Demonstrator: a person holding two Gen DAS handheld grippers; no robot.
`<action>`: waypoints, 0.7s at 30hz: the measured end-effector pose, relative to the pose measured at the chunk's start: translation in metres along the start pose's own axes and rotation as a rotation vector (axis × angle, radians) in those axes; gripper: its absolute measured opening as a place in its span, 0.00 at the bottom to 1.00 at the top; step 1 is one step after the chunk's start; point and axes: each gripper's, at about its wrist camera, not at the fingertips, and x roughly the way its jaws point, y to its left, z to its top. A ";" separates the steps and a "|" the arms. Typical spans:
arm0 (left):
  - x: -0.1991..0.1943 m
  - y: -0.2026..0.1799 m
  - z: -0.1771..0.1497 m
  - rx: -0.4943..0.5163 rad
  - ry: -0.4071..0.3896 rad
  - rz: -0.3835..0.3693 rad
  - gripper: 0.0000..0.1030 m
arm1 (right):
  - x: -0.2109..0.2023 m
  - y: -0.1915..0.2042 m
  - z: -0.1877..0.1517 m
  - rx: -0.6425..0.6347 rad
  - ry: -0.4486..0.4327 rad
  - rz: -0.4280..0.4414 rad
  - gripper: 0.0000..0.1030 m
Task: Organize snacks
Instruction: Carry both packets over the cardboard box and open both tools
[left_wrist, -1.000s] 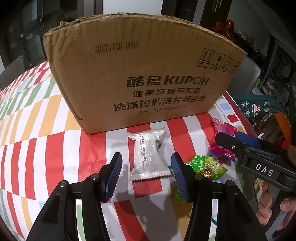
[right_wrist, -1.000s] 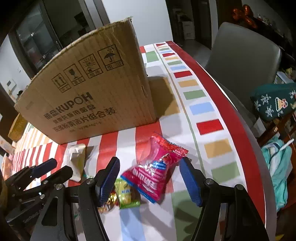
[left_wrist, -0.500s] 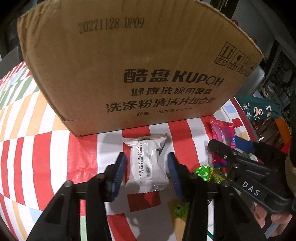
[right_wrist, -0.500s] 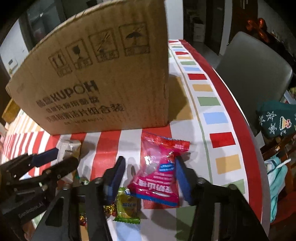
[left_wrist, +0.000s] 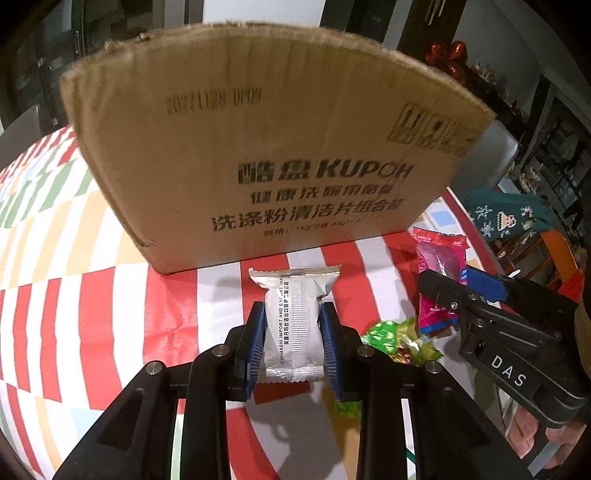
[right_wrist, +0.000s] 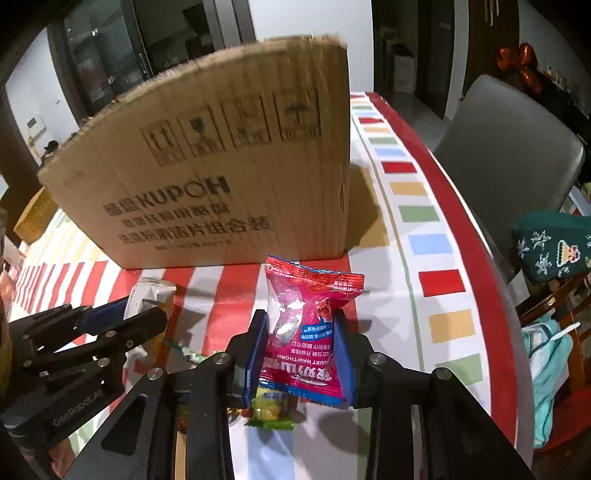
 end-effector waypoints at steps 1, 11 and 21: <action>-0.004 -0.001 -0.001 0.000 -0.007 -0.002 0.29 | -0.004 0.000 0.000 -0.002 -0.007 0.001 0.34; -0.062 -0.010 -0.007 0.011 -0.105 -0.016 0.29 | -0.055 0.007 0.004 -0.022 -0.107 0.040 0.34; -0.118 -0.021 0.003 0.031 -0.214 -0.021 0.29 | -0.110 0.022 0.017 -0.048 -0.225 0.070 0.34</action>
